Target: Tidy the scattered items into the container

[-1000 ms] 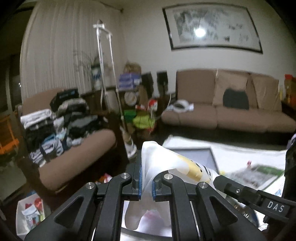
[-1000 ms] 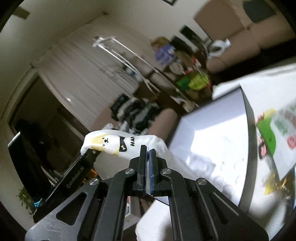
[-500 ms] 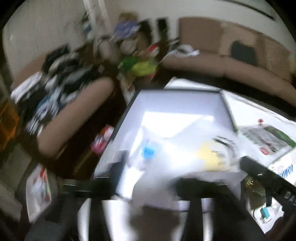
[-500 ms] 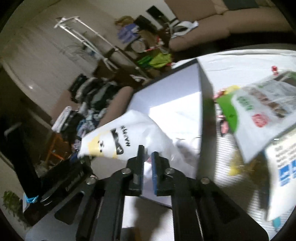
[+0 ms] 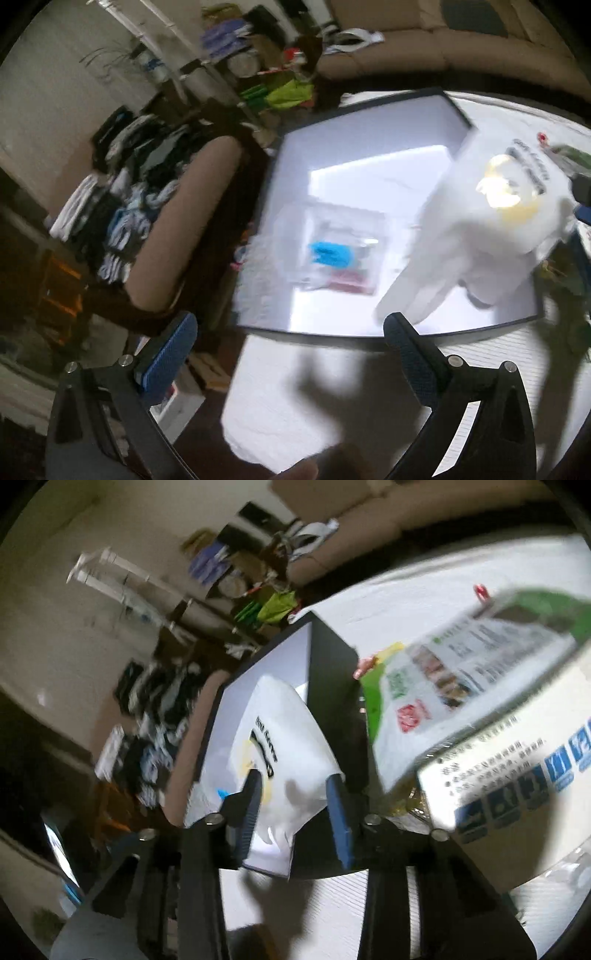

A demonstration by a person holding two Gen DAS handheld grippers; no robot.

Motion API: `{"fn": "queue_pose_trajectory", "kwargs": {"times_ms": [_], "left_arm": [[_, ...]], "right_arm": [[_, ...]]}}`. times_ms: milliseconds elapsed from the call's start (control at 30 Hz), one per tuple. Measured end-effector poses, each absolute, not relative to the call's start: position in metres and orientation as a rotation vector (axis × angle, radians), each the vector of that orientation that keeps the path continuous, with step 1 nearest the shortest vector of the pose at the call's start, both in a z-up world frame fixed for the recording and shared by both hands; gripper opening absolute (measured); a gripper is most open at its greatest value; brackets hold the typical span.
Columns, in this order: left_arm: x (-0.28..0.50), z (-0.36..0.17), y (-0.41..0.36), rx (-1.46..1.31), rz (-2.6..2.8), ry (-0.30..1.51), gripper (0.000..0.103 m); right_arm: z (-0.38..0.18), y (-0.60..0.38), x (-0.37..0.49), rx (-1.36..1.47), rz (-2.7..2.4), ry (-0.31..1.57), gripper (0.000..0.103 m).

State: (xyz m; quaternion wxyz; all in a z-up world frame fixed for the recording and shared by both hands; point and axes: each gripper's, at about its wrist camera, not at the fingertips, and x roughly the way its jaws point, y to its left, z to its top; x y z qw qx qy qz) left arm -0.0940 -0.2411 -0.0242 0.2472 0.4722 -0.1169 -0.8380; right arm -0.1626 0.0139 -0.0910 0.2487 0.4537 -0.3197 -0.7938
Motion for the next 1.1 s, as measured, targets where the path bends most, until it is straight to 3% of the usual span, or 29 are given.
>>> {"fn": "queue_pose_trajectory", "kwargs": {"times_ms": [67,167,267,333,367,433,500,567,867,967,1100], "left_arm": [[-0.085,-0.010,-0.265,1.217,-2.330,-0.067,0.103],[-0.070,0.010,-0.278,1.075,-2.420,0.125,0.103],[-0.056,0.027,-0.283,0.909,-2.385,0.154,0.103],[-0.049,0.031,-0.291,0.859,-2.363,0.186,0.103],[-0.048,0.031,-0.295,0.859,-2.353,0.203,0.103],[-0.047,0.027,-0.304,0.879,-2.341,0.245,0.103],[-0.046,0.022,-0.311,0.902,-2.363,0.302,0.103],[-0.044,0.019,-0.309,0.901,-2.400,0.338,0.103],[-0.055,0.028,-0.247,0.896,-2.688,0.412,0.103],[-0.062,0.028,-0.211,0.930,-2.792,0.387,0.103],[-0.070,0.025,-0.151,0.991,-2.928,0.273,0.103]], "right_arm": [[-0.090,0.009,-0.166,1.260,-2.160,-0.835,0.031],[-0.074,-0.014,-0.159,1.171,-2.063,-0.814,0.031],[-0.055,-0.062,-0.148,1.006,-1.771,-0.764,0.031],[-0.051,-0.085,-0.143,1.029,-1.743,-0.668,0.033],[-0.053,-0.089,-0.143,1.066,-1.776,-0.642,0.039],[-0.058,-0.081,-0.147,1.092,-1.817,-0.672,0.039],[-0.062,-0.057,-0.153,1.076,-1.871,-0.762,0.042],[-0.063,-0.031,-0.155,1.065,-1.933,-0.838,0.053],[-0.031,0.074,-0.126,1.218,-2.358,-0.794,0.055],[-0.014,0.113,-0.098,1.215,-2.458,-0.840,0.064],[-0.012,0.179,-0.070,1.184,-2.531,-1.061,0.064]]}}
